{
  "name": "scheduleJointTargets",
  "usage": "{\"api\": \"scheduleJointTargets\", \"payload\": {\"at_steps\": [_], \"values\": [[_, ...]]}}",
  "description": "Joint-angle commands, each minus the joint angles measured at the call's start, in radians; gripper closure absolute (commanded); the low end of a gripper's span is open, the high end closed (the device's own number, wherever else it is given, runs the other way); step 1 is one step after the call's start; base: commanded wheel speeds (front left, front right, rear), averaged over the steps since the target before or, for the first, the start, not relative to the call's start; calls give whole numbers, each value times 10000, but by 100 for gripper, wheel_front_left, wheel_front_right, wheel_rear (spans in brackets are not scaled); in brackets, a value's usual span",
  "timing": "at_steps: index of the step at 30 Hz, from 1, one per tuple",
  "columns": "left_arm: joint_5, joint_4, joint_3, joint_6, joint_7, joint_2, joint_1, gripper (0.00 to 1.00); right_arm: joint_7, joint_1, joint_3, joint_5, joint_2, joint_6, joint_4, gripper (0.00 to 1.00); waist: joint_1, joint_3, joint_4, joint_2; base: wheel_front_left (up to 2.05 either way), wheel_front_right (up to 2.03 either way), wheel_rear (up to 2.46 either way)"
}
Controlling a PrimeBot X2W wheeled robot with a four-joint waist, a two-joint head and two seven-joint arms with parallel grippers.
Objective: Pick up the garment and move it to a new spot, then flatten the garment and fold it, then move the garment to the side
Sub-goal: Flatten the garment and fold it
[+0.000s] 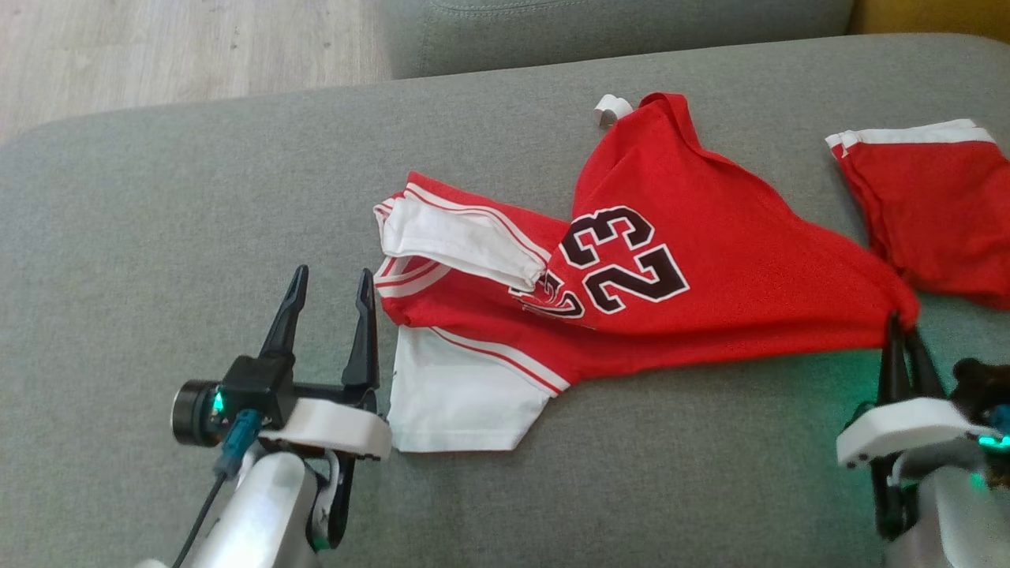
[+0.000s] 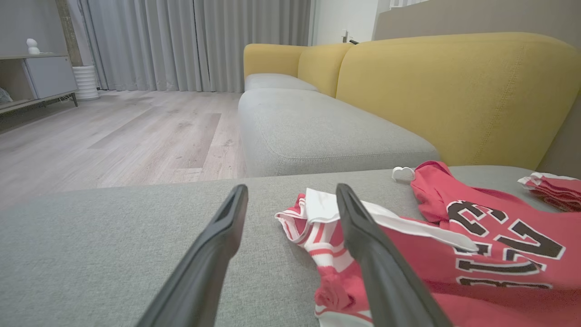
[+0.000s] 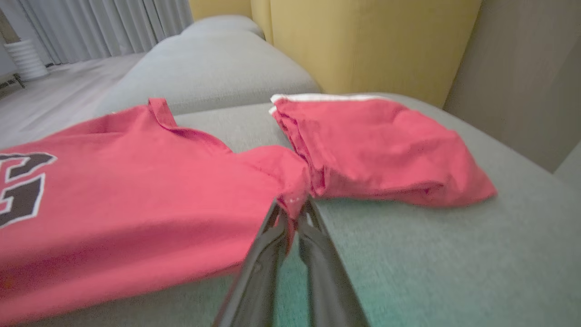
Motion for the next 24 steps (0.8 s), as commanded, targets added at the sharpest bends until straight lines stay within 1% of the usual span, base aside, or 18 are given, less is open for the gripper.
{"api": "scheduleJointTargets", "payload": {"at_steps": [1, 3, 4, 5, 7, 9, 11, 12, 20, 24], "values": [[-29, -241, 287, 69, -31, 175, -125, 0, -110, -337, 234, -60, -52, -9, -474, 0, 1, -1, 3, 0, 0, 0, 0], [-62, -158, 271, 56, -31, 195, -145, 0, -110, -223, 515, 285, -52, -9, -1434, 0, 1, -8, 27, 0, 0, 0, 0], [-62, -158, 271, 56, -31, 195, -145, 0, -110, -223, 515, 285, -52, -9, -1434, 0, 1, -8, 27, 0, 0, 0, 0], [-71, -134, 261, 50, -31, 195, -162, 0, -111, -178, 683, 539, -52, -9, -1862, 0, 1, -11, 41, 0, 0, 0, 0], [-87, -82, 243, 48, -27, 193, -199, 0, -111, 27, 1312, 1027, -52, -9, -2655, 0, 1, -17, 63, 0, 0, 0, 0], [-103, -26, 228, 48, -19, 196, -231, 0, -111, 330, 1872, 1242, -52, -9, -3362, 0, 1, -12, 53, 0, 0, 0, 0], [-99, 60, 169, 17, 51, 214, -273, 0, -111, 628, 2311, 1447, -52, -9, -3832, 0, 1, 13, 34, 0, 0, 0, 0], [-84, 177, 62, -65, 208, 251, -326, 0, -111, 855, 2602, 1524, -52, -9, -4073, 0, 1, 60, -23, 0, 0, 0, 0], [308, 651, -600, -629, 1013, 620, -1105, 0, -112, 1055, 3062, 1740, -52, -9, -4375, 0, 1, 410, -356, 0, 0, 0, 0], [958, 941, -993, -655, 1273, 989, -1805, 0, -112, 985, 3129, 1822, -52, -9, -4359, 0, 1, 585, -566, 0, 0, 0, 0]]}}
